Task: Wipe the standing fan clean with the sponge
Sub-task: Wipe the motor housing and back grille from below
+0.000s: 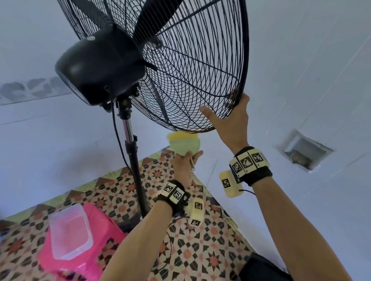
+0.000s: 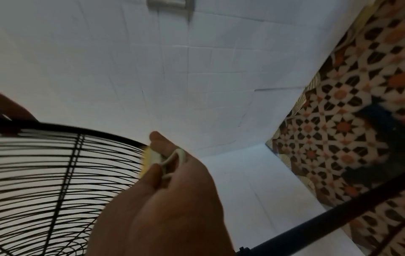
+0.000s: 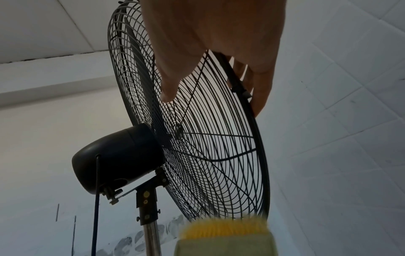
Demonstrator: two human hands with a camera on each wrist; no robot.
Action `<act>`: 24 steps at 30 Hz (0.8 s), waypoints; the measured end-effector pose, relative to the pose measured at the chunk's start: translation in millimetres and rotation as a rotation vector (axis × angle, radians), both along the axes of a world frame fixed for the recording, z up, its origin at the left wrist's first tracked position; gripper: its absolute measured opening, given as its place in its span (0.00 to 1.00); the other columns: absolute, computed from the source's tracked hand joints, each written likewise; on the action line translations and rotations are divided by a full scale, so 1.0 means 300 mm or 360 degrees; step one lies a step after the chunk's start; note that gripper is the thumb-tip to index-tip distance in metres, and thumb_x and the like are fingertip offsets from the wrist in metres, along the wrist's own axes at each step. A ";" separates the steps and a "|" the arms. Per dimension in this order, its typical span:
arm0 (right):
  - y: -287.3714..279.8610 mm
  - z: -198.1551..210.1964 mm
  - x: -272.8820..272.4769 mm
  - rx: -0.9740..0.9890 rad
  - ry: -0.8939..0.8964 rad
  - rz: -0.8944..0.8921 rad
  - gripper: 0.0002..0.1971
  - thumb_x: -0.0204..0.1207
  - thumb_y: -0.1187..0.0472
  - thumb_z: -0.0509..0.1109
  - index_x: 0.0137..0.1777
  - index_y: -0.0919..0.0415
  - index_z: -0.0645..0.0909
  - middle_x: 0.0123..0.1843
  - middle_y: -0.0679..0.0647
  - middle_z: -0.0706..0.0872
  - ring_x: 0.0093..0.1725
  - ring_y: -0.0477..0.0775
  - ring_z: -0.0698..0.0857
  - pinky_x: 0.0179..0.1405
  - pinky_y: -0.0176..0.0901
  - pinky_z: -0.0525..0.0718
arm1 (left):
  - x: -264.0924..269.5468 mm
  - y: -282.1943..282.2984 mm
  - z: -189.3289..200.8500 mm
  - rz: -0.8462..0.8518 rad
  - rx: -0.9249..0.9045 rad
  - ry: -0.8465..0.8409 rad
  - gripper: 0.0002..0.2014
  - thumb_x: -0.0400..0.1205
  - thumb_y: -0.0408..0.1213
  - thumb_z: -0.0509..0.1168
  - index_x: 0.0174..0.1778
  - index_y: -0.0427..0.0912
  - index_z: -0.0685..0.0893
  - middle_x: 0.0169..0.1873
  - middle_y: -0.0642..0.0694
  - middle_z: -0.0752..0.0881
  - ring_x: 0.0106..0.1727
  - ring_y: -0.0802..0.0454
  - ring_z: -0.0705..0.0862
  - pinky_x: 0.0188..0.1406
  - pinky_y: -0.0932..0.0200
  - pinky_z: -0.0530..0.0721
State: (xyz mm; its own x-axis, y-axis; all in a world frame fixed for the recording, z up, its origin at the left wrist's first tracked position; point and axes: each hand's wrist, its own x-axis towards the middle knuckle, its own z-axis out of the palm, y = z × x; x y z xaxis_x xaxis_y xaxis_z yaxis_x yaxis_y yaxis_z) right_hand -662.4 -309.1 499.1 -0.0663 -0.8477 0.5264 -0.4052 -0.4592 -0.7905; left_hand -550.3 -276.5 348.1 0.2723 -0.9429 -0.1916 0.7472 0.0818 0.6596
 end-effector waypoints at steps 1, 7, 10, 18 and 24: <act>-0.001 0.000 -0.004 0.0005 0.0004 0.0001 0.49 0.64 0.35 0.86 0.76 0.57 0.64 0.67 0.48 0.80 0.65 0.48 0.81 0.65 0.40 0.82 | 0.006 -0.014 0.014 0.0006 0.0086 0.0026 0.09 0.89 0.20 0.60 0.53 0.35 0.83 0.48 0.34 0.92 0.53 0.36 0.94 0.47 0.54 0.93; -0.025 0.009 -0.006 -0.0020 0.0054 0.0008 0.47 0.66 0.36 0.85 0.74 0.58 0.65 0.65 0.49 0.79 0.63 0.48 0.80 0.61 0.36 0.81 | 0.043 0.085 0.110 -0.0389 -0.0200 -0.0309 0.10 0.90 0.21 0.59 0.66 0.26 0.80 0.43 0.32 0.92 0.50 0.38 0.95 0.43 0.58 0.93; -0.036 0.021 -0.013 0.0006 0.0069 0.0024 0.49 0.65 0.34 0.85 0.76 0.58 0.64 0.67 0.49 0.81 0.65 0.49 0.81 0.63 0.40 0.81 | 0.147 0.094 0.158 -0.0369 -0.0254 -0.0646 0.15 0.90 0.24 0.60 0.74 0.31 0.75 0.61 0.24 0.87 0.42 0.41 0.95 0.39 0.61 0.90; -0.019 0.053 -0.011 0.0051 0.0039 0.0058 0.47 0.66 0.38 0.86 0.76 0.57 0.63 0.68 0.48 0.81 0.64 0.49 0.82 0.63 0.42 0.81 | 0.467 0.055 0.378 0.0105 -0.0226 -0.1323 0.27 0.87 0.26 0.65 0.78 0.46 0.61 0.46 0.31 0.91 0.30 0.37 0.92 0.43 0.42 0.94; -0.006 0.028 -0.002 0.0057 0.0036 -0.0019 0.50 0.64 0.34 0.85 0.77 0.54 0.63 0.70 0.49 0.82 0.67 0.52 0.83 0.68 0.51 0.83 | 0.548 0.005 0.514 0.0344 -0.0257 -0.1297 0.19 0.87 0.25 0.65 0.73 0.41 0.73 0.52 0.31 0.90 0.35 0.37 0.93 0.41 0.44 0.94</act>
State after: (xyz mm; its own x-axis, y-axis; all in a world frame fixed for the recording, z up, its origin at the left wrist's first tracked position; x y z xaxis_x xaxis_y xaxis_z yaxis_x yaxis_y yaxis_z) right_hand -663.0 -310.9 507.5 -0.0645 -0.8653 0.4970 -0.4286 -0.4258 -0.7969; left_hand -386.0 -275.1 502.1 0.4438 -0.8533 0.2739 0.0023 0.3067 0.9518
